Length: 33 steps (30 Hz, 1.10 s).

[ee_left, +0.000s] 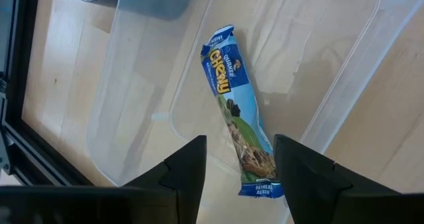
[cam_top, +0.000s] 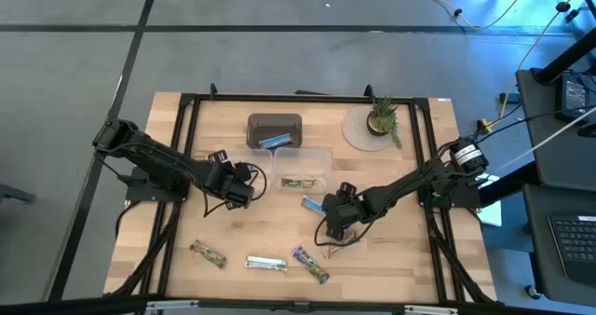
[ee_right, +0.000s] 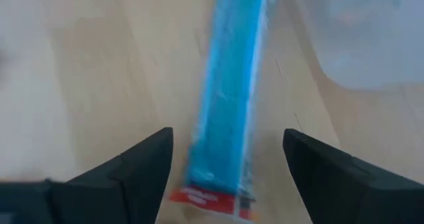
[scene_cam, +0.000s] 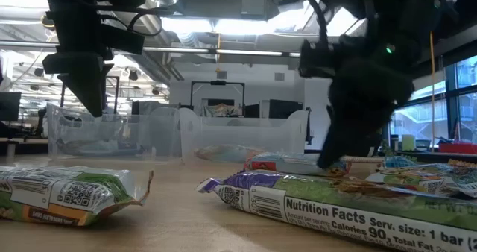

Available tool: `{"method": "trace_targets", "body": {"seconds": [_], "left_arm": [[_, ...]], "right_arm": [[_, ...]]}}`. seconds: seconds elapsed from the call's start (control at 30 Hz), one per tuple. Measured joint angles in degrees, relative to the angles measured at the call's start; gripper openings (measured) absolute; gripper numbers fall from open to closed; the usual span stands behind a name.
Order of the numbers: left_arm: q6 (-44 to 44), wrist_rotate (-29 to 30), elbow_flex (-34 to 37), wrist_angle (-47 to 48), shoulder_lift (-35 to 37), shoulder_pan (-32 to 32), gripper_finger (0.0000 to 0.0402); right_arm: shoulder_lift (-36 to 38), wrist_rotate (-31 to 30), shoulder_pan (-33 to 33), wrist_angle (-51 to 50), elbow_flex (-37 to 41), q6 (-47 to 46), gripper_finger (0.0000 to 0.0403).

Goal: Pick and place Granola Bars by type
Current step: Put the red granola bar into the black bin

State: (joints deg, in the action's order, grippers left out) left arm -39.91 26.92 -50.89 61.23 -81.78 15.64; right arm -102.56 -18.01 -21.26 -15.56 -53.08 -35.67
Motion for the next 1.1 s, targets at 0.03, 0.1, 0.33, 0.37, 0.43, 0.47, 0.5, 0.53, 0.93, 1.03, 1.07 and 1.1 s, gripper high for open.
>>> {"method": "trace_targets", "body": {"seconds": [0.03, 0.1, 0.33, 0.37, 0.43, 0.47, 0.5, 0.53, 0.93, 1.03, 1.07, 1.1], "left_arm": [[0.0, 0.0, 0.0, 0.0, 0.0, 0.0, 0.0169], [0.0, 0.0, 0.0, 0.0, 0.0, 0.0, 0.0169], [0.1, 0.0, 0.0, 0.0, 0.0, 0.0, 0.0168], [0.1, 0.0, 0.0, 0.0, 0.0, 0.0, 0.0167], [0.1, 0.0, 0.0, 0.0, 0.0, 0.0, 0.0165], [0.1, 0.0, 0.0, 0.0, 0.0, 0.0, 0.0165], [0.1, 0.0, 0.0, 0.0, 0.0, 0.0, 0.0165], [0.1, 0.0, 0.0, 0.0, 0.0, 0.0, 0.0165], [-0.5, 0.0, -0.5, 0.4, 0.0, 0.3, 0.0166], [0.4, 0.4, -1.8, 0.2, 0.4, 1.1, 0.0165], [0.6, 0.6, -2.1, 0.2, 0.5, 1.4, 0.0164], [0.6, 0.9, -2.5, 0.2, 0.7, 1.8, 0.0164]], "right_arm": [[0.0, -0.2, 0.0, 0.0, 0.7, 0.0, 0.0279], [0.0, -0.3, 0.0, 0.9, 1.6, 0.2, 0.0267], [0.3, -0.2, -0.1, 7.4, 5.6, 3.1, 0.0213], [0.3, -0.2, -0.1, 7.6, 5.7, 3.5, 0.0204], [0.3, 0.0, -0.1, 7.9, 5.7, 4.5, 0.0188], [0.3, 0.1, -0.1, 8.1, 5.7, 4.8, 0.0179], [0.2, 0.1, -0.1, 8.3, 5.7, 5.0, 0.0172], [0.2, 0.2, -0.1, 8.4, 5.7, 5.5, 0.0164], [1.2, 2.4, 0.0, 8.6, 5.8, 7.7, 0.0123], [3.2, 4.9, 0.1, 7.1, 6.2, 7.9, 0.0122], [4.2, 6.1, 0.0, 6.9, 6.2, 8.2, 0.0121], [5.4, 7.0, 0.0, 7.2, 6.2, 9.1, 0.0121]]}}
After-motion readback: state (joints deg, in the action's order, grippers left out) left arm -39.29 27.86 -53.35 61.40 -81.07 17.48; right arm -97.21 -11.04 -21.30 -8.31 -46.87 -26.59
